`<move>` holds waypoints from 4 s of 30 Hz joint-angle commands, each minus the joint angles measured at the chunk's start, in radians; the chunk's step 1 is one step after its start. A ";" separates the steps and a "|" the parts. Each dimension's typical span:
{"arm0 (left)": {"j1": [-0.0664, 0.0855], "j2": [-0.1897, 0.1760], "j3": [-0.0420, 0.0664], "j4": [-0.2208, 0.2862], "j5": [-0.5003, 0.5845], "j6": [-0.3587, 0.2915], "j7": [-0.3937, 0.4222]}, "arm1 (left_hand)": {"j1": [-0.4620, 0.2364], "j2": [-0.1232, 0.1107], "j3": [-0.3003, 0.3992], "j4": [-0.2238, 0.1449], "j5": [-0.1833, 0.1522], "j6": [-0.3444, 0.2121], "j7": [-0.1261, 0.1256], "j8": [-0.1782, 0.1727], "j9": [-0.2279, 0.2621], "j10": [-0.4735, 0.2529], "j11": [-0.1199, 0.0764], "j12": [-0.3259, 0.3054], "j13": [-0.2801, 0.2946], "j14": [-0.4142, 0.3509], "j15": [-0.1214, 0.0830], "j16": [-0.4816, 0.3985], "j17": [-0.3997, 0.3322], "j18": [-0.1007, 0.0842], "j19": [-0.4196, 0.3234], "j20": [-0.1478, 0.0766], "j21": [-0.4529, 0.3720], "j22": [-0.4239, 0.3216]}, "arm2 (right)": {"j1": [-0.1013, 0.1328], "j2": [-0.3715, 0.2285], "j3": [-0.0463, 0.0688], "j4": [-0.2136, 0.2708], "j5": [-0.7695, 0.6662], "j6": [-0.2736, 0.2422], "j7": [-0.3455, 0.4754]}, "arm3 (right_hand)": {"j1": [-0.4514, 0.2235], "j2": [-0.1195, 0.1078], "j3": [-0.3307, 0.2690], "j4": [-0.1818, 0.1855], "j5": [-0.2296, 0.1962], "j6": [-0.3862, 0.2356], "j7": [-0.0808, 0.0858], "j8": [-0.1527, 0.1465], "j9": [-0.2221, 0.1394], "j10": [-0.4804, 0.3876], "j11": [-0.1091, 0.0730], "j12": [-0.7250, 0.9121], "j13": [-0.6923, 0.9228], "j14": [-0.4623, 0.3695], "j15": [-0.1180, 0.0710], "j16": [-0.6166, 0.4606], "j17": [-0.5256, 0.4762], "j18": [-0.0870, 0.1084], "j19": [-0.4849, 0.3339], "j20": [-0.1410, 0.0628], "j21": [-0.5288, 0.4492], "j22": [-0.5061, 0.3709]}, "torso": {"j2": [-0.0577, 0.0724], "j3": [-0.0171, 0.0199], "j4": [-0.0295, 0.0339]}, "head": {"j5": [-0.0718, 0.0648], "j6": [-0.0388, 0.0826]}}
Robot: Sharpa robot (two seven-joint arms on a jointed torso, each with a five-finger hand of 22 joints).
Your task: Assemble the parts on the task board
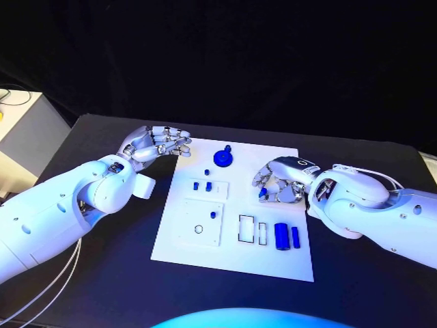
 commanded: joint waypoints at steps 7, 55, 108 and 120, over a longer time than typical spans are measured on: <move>-0.001 0.001 0.001 0.001 0.002 0.015 0.005 | 0.006 0.003 -0.007 0.000 0.001 0.003 0.007 -0.004 -0.001 0.004 0.004 -0.004 0.001 0.003 0.006 -0.006 0.001 -0.014 0.001 0.005 -0.005 -0.002 | -0.003 -0.001 0.000 -0.001 -0.084 -0.005 -0.027 | 0.015 -0.006 0.032 0.011 -0.004 0.023 0.001 0.007 -0.003 0.013 0.000 -0.004 -0.002 0.033 -0.008 0.006 0.003 -0.018 0.007 -0.001 0.007 0.008 | -0.001 -0.0005 -0.0014 | 0.000 -0.002; -0.001 0.004 0.001 -0.002 0.002 0.025 -0.002 | 0.005 0.007 -0.008 0.002 0.001 0.004 0.007 -0.005 -0.003 0.004 0.004 -0.006 0.002 0.004 0.006 -0.011 0.006 -0.013 0.002 0.005 -0.007 -0.003 | -0.011 -0.032 0.007 0.063 -0.003 -0.161 -0.054 | -0.070 -0.033 0.420 -0.103 0.033 0.131 -0.034 0.080 0.057 0.259 -0.048 -0.081 0.039 0.045 -0.048 0.032 0.053 -0.029 0.029 -0.038 0.083 0.123 | -0.002 -0.0012 -0.0016 | 0.001 -0.008; -0.002 0.016 0.001 -0.005 0.002 0.025 -0.001 | 0.006 0.007 -0.009 0.001 0.001 0.005 0.007 -0.006 -0.003 0.005 0.004 -0.008 0.002 0.005 0.006 -0.014 0.009 -0.013 0.002 0.005 -0.008 -0.003 | -0.097 0.247 -0.028 0.076 -0.183 -0.068 -0.071 | -0.099 -0.044 0.446 -0.153 0.039 0.117 -0.029 0.084 0.071 0.258 -0.044 -0.100 0.047 0.041 -0.046 0.025 0.040 -0.025 0.013 -0.037 0.069 0.117 | 0.000 -0.0009 -0.0006 | 0.058 -0.045; -0.002 0.015 0.001 -0.005 0.002 0.025 -0.002 | 0.006 0.007 -0.009 0.001 0.001 0.005 0.007 -0.006 -0.003 0.005 0.004 -0.008 0.002 0.005 0.006 -0.014 0.009 -0.013 0.002 0.005 -0.008 -0.003 | -0.103 0.249 -0.030 0.072 -0.210 -0.051 -0.089 | -0.101 -0.044 0.446 -0.154 0.039 0.117 -0.029 0.084 0.071 0.259 -0.044 -0.100 0.048 0.041 -0.045 0.025 0.039 -0.025 0.013 -0.037 0.069 0.118 | -0.001 -0.0014 -0.0013 | 0.060 -0.048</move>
